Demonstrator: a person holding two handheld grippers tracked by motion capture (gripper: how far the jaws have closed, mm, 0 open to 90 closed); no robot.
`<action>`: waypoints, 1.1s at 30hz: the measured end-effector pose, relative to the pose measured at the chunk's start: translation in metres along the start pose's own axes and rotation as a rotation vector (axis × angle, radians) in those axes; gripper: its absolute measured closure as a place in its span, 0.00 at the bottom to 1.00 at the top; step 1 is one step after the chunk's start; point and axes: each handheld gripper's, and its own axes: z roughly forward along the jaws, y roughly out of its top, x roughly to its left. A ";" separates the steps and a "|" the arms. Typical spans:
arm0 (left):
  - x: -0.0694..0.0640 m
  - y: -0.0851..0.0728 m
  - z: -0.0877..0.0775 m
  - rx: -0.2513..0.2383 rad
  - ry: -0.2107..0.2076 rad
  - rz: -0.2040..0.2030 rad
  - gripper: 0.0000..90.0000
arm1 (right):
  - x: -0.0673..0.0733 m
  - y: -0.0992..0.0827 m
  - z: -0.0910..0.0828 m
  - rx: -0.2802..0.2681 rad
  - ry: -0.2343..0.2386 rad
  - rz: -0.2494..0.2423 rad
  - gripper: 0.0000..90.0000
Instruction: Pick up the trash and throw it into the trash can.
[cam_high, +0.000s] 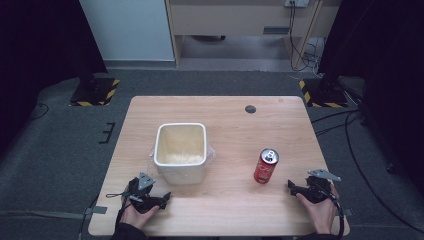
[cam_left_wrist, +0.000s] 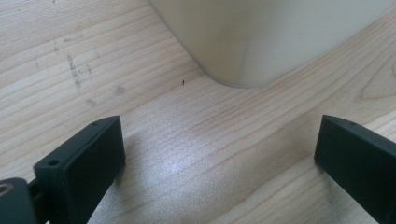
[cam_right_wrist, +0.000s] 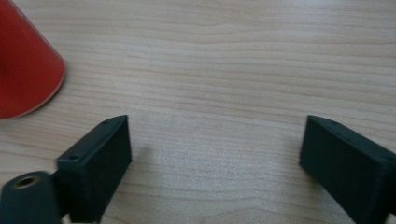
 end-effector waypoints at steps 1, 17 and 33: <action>0.000 0.000 0.000 0.000 0.000 0.000 0.01 | -0.001 -0.001 -0.001 -0.006 0.004 0.006 0.16; 0.000 0.000 0.000 0.000 -0.001 0.001 0.01 | -0.003 0.008 -0.028 -0.198 0.023 0.015 0.23; 0.001 0.001 0.001 0.001 -0.002 0.003 0.01 | 0.003 0.030 -0.051 -0.317 0.038 -0.009 0.21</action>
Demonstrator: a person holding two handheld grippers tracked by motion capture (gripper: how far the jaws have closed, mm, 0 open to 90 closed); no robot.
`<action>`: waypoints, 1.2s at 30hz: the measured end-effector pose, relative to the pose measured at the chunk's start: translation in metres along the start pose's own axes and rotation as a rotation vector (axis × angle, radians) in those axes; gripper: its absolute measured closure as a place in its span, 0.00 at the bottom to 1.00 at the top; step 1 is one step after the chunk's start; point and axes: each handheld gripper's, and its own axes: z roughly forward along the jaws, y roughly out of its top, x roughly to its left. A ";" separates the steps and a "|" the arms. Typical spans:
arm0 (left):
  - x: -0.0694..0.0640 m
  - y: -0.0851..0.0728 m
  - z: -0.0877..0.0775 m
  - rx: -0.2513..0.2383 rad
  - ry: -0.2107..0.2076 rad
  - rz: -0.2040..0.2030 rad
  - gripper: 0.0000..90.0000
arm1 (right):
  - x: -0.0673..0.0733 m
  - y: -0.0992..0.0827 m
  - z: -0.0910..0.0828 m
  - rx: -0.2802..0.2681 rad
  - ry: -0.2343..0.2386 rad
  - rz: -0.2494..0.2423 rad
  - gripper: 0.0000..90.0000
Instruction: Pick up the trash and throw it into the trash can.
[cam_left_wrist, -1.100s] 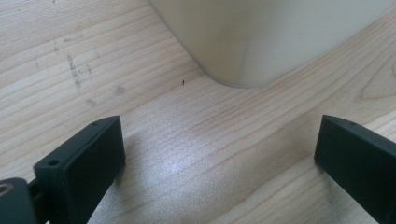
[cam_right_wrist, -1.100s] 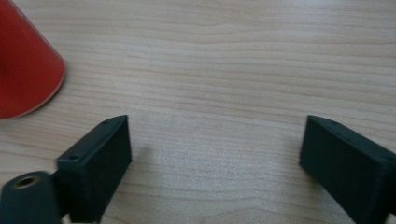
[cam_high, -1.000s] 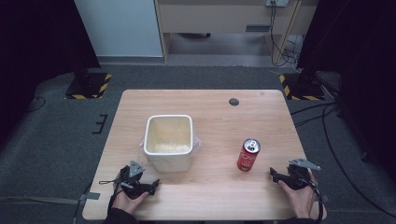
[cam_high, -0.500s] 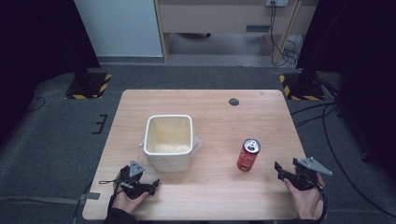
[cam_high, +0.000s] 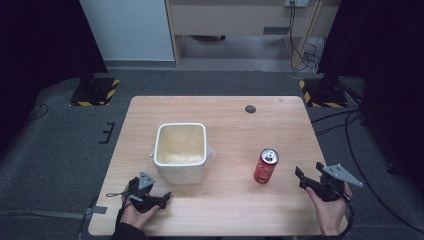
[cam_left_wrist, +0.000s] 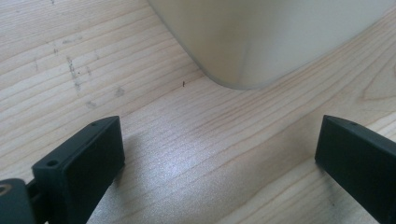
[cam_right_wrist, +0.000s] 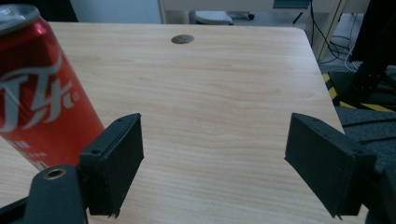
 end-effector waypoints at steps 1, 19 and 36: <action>0.000 0.000 0.000 0.000 0.000 0.000 0.01 | 0.001 0.002 -0.001 -0.003 0.003 0.000 0.21; 0.000 0.000 0.000 0.000 0.003 -0.001 0.01 | 0.026 0.056 -0.017 -0.151 0.079 -0.023 0.19; 0.000 0.000 0.000 0.000 0.003 -0.001 0.01 | 0.046 0.086 -0.008 -0.194 0.142 -0.038 0.19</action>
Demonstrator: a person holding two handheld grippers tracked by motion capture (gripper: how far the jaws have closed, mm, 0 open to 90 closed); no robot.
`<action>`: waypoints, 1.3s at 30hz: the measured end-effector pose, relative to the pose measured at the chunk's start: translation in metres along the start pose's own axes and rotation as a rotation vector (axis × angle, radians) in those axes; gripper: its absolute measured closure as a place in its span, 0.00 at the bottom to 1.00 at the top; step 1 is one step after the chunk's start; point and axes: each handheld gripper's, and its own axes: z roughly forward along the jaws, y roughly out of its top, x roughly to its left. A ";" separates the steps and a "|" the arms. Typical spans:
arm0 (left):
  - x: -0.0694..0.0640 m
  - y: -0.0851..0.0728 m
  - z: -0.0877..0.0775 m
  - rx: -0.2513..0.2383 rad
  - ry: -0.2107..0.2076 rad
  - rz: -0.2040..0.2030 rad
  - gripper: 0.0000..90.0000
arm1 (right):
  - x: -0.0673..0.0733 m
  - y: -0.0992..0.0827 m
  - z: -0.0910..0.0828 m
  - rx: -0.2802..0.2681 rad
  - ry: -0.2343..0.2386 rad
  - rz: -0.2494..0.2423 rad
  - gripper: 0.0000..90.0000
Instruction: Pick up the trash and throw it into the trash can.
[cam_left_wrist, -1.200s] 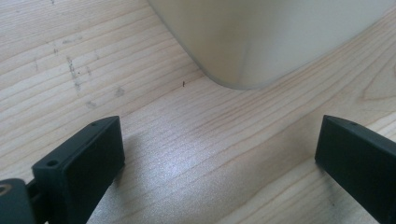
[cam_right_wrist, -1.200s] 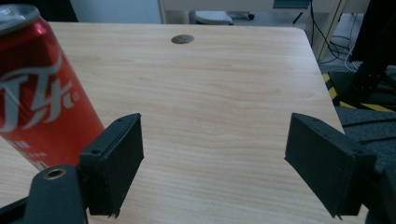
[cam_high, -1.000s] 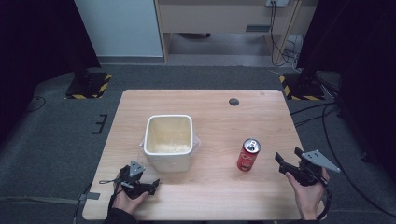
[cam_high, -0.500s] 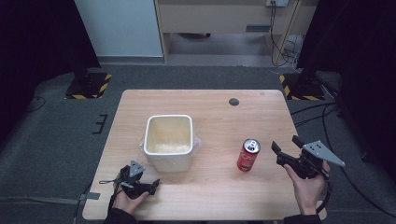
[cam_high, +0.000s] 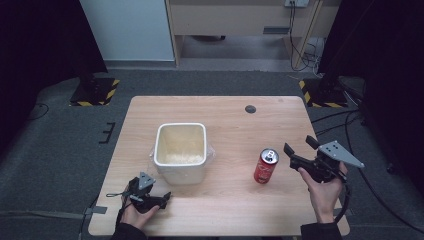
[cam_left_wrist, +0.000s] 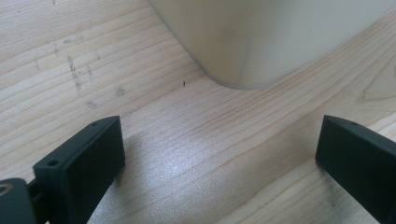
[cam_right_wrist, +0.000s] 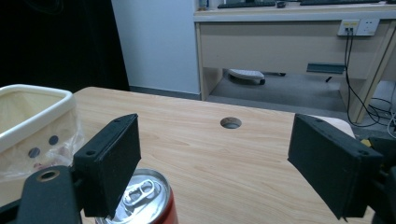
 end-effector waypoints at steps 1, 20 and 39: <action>0.000 0.000 0.000 0.000 0.000 0.000 0.01 | 0.003 0.000 0.003 0.007 0.012 -0.002 0.18; 0.000 0.000 0.000 0.001 -0.003 0.001 0.00 | 0.022 -0.029 0.027 0.122 0.087 -0.013 0.18; 0.000 0.000 0.000 0.001 -0.004 0.002 0.00 | 0.029 -0.034 0.031 0.144 0.124 -0.015 0.18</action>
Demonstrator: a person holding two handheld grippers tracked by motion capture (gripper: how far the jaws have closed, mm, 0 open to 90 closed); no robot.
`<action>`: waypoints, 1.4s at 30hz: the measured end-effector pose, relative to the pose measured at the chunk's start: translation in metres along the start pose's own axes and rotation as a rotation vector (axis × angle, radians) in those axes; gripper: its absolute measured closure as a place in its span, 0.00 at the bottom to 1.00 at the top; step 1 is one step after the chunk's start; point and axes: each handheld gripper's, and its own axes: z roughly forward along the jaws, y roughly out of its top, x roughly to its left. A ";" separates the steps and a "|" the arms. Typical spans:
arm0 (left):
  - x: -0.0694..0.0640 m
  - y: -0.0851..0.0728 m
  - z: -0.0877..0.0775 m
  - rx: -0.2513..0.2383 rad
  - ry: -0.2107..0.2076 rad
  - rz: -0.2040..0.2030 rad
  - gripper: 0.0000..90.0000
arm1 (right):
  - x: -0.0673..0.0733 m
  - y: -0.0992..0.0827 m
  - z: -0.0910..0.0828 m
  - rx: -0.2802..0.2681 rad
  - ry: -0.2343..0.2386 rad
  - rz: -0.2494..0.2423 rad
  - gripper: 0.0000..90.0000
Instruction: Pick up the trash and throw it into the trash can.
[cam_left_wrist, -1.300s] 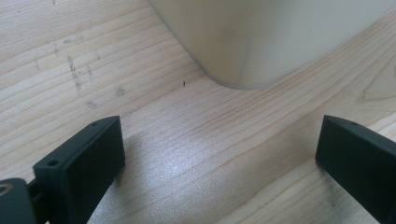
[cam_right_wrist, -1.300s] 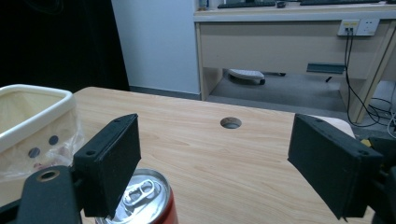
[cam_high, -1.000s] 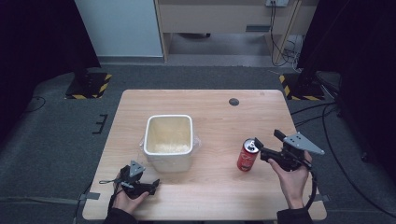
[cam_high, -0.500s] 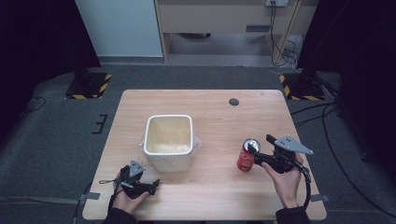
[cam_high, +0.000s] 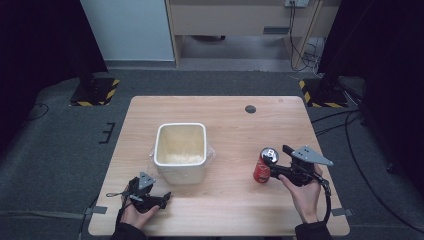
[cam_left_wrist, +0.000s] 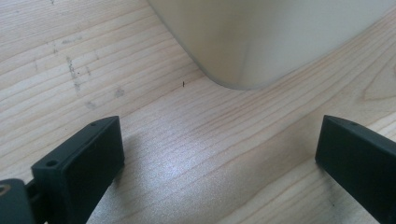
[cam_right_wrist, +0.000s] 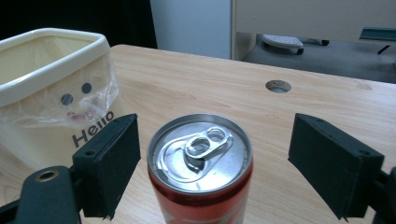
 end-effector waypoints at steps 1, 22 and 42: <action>0.000 0.000 0.000 0.000 0.000 0.000 0.00 | 0.000 0.000 0.000 0.000 0.001 -0.001 0.18; 0.000 0.000 0.000 0.000 0.000 0.001 0.00 | 0.005 -0.020 0.020 0.112 0.004 -0.039 0.20; 0.000 0.000 0.000 0.000 -0.001 0.001 0.00 | 0.005 -0.032 0.028 0.161 -0.003 -0.057 0.36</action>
